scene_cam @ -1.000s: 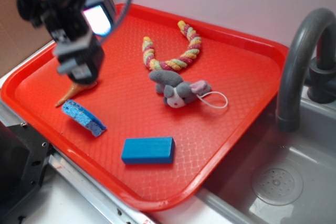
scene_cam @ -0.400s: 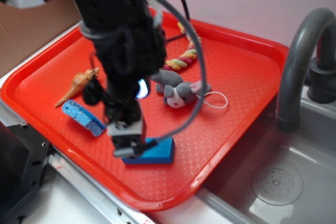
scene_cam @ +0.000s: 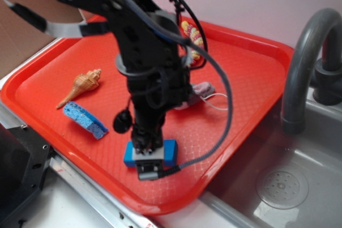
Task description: Grab the blue block.
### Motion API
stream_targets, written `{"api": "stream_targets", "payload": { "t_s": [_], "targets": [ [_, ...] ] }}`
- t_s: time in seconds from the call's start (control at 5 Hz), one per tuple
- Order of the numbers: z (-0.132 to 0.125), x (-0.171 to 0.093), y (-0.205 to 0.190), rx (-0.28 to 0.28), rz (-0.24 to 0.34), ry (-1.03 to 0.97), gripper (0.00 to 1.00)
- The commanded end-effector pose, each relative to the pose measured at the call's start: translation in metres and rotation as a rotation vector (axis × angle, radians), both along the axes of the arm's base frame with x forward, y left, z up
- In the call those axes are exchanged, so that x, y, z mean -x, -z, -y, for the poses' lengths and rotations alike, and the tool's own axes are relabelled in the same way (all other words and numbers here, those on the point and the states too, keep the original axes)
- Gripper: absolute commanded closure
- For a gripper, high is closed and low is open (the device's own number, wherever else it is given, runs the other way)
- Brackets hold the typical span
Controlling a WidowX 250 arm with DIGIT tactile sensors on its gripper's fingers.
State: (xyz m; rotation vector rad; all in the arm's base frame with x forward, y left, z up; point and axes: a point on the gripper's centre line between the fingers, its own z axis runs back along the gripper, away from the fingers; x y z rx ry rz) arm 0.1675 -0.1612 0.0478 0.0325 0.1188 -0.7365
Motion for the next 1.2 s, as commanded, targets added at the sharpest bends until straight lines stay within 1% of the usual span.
{"api": "stream_targets", "payload": {
  "t_s": [0.0,0.2,0.4,0.8,1.0],
  "targets": [
    [0.004,0.007,0.020,-0.048,-0.030,0.014,0.00],
    [0.006,0.008,0.030,-0.096,-0.052,0.048,0.00],
    [0.007,0.008,0.037,-0.096,-0.041,0.041,1.00],
    [0.006,0.010,0.036,-0.107,-0.043,0.023,1.00],
    [-0.006,0.003,0.006,-0.155,0.001,-0.073,1.00]
  ]
}}
